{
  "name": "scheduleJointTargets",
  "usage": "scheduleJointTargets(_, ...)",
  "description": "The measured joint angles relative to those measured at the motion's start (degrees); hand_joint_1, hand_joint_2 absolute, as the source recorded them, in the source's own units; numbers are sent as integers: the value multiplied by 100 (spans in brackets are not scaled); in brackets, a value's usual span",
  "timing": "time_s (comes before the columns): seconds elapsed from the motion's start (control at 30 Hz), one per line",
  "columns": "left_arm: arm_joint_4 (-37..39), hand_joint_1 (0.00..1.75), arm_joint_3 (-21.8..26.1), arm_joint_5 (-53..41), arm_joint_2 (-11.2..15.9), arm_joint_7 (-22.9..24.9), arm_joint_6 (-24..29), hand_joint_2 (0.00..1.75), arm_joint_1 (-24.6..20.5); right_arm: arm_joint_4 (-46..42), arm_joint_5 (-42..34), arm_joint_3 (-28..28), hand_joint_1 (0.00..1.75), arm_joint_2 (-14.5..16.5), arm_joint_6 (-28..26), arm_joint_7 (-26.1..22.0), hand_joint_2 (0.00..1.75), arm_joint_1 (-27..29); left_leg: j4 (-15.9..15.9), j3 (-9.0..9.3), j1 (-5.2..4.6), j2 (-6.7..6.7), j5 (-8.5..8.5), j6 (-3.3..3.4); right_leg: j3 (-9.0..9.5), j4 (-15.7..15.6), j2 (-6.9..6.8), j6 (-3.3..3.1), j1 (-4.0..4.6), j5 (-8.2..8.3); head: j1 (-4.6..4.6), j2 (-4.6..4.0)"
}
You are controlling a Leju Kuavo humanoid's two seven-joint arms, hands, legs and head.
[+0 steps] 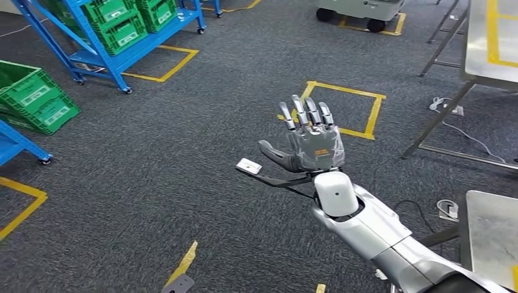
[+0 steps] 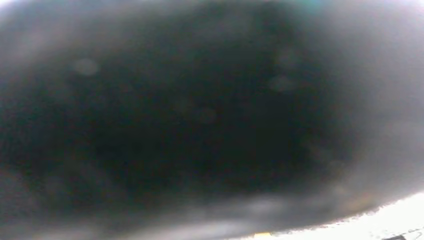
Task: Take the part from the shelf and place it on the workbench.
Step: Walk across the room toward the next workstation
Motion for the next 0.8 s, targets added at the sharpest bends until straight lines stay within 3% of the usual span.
scheduleJointTargets(0.03, 0, 0, 0, 0, -3, 3, -2, 0, 8, 1, 0, 14, 0, -15, 4, 24, 0, 13, 2, 2, -2, -81, -2, 2, -123, 159, 16, 1, 2, 9, 2, 0)
scheduleJointTargets(0.07, 0, 0, 1, 0, -5, 7, -3, 0, 17, -1, 0, 31, 0, -29, 9, 57, 0, 21, 5, 7, -4, -168, -3, 2, -138, 91, 29, -5, 3, 139, 2, 0)
scheduleJointTargets(0.13, 0, 0, 2, -2, -17, 8, 9, 0, 32, -30, 0, 76, 0, -70, 19, 143, 0, 26, 15, 21, 0, -331, -12, -12, 133, -610, 158, -24, -12, 590, 2, 0)
scheduleJointTargets(0.2, 0, 0, 2, -4, -53, -1, 59, 0, 53, -102, 0, 133, 0, -156, 26, 195, 0, 57, 45, -5, 1, -481, -18, -60, 452, -1257, 461, -38, -57, 839, -3, 0)
scheduleJointTargets(0.23, 0, 0, 1, -4, -75, -10, 94, 0, 75, -150, 0, 159, 0, -202, 26, 198, 0, 94, 55, -28, 11, -548, -14, -92, 524, -1387, 564, -48, -66, 850, -6, 0)
scheduleJointTargets(0.27, 0, 0, 1, -3, -98, -22, 129, 0, 107, -197, 0, 179, 0, -244, 25, 190, 0, 140, 61, -51, 26, -619, -4, -129, 556, -1412, 582, -64, -62, 828, -6, 0)
scheduleJointTargets(0.33, 0, 0, 0, 2, -135, -47, 187, 0, 188, -281, 0, 204, 0, -295, 20, 153, 0, 206, 65, -74, 50, -674, -13, -190, 576, -1434, 452, -117, -50, 832, -7, 0)
scheduleJointTargets(0.4, 0, 0, 0, 8, -160, -72, 226, 0, 233, -357, 0, 226, 0, -316, 13, 110, 0, 216, 320, -201, 37, -413, -185, -240, 608, -1468, 312, -180, -60, 841, -48, 0)
scheduleJointTargets(0.47, 0, 0, 0, 11, -178, -86, 239, 0, 229, -401, 0, 243, 0, -339, 9, 83, 0, 244, 997, -538, 39, -70, -511, -284, 630, -1476, 140, -230, -47, 823, -84, 0)
scheduleJointTargets(0.53, 0, 0, 0, 11, -188, -87, 239, 0, 237, -405, 0, 261, 0, -371, 13, 72, 0, 298, 1569, -839, 55, 40, -674, -314, 651, -1476, -45, -252, -32, 794, -83, 0)
scheduleJointTargets(0.57, 0, 0, 1, 11, -190, -88, 239, 0, 251, -407, 0, 272, 0, -380, 13, 67, 0, 316, 1583, -853, 58, 60, -603, -318, 665, -1475, -128, -254, -28, 778, -83, 0)
scheduleJointTargets(0.63, 0, 0, 2, 11, -190, -89, 239, 0, 274, -421, 0, 293, 0, -386, 12, 59, 0, 326, 1034, -565, 46, 175, -229, -283, 716, -1476, -275, -241, -21, 741, -85, 0)
scheduleJointTargets(0.7, 0, 0, 2, 11, -190, -92, 237, 0, 262, -439, 0, 303, 0, -392, 9, 53, 0, 319, 347, -191, -25, 475, 22, -202, 770, -1471, -403, -203, 8, 689, -85, 0)
scheduleJointTargets(0.73, 0, 0, 2, 11, -191, -96, 234, 0, 250, -445, 0, 307, 0, -396, 9, 47, 0, 316, 164, -97, -59, 585, 45, -164, 787, -1470, -467, -178, 27, 667, -79, 0)
scheduleJointTargets(0.77, 0, 0, 2, 11, -191, -98, 229, 0, 240, -455, 0, 312, 0, -399, 17, 43, 0, 313, 95, -69, -85, 613, 18, -137, 801, -1472, -537, -150, 42, 647, -77, 0)
scheduleJointTargets(0.8, 0, 0, 2, 11, -191, -101, 221, 0, 235, -473, 0, 320, 0, -403, 31, 39, 0, 310, 71, -69, -88, 544, 10, -111, 821, -1479, -613, -122, 50, 630, -75, 0)
